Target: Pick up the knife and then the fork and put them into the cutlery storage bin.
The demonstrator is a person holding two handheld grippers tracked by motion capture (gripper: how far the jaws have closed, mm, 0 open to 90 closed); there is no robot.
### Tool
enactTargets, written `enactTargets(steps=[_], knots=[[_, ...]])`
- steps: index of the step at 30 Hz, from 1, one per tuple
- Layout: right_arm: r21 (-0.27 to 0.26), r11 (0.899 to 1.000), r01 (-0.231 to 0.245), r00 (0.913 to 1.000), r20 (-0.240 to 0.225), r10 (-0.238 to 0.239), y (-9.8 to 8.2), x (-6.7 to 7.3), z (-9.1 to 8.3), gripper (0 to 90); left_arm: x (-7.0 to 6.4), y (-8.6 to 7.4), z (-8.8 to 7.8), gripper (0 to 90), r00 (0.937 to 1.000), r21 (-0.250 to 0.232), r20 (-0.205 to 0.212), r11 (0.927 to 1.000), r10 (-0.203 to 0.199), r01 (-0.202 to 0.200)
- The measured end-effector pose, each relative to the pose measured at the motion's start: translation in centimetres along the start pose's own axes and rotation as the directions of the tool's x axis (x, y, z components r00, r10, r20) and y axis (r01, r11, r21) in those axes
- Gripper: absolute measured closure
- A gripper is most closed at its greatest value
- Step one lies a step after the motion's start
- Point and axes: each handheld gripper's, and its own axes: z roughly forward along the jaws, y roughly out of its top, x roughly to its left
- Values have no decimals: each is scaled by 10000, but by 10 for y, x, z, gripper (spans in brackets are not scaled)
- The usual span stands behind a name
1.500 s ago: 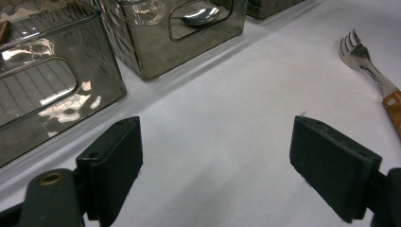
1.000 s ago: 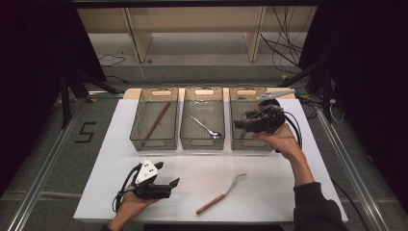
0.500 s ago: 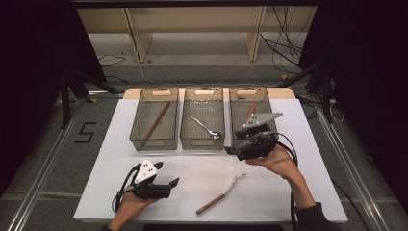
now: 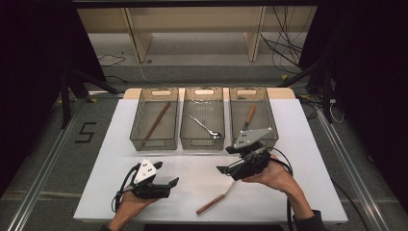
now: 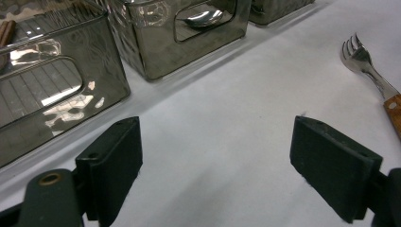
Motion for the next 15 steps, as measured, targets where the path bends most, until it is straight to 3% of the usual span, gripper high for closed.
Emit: enactTargets(steps=[8,15], knots=[[647,9960,614,9973,-433,-587,-3,12,11,307,0,0,0,177,10000,-7,10,10000,-6,6],[1337,9844,1143,9924,-611,-1070,-7,22,23,312,0,0,-1,177,10000,-26,-1,10000,-5,5]])
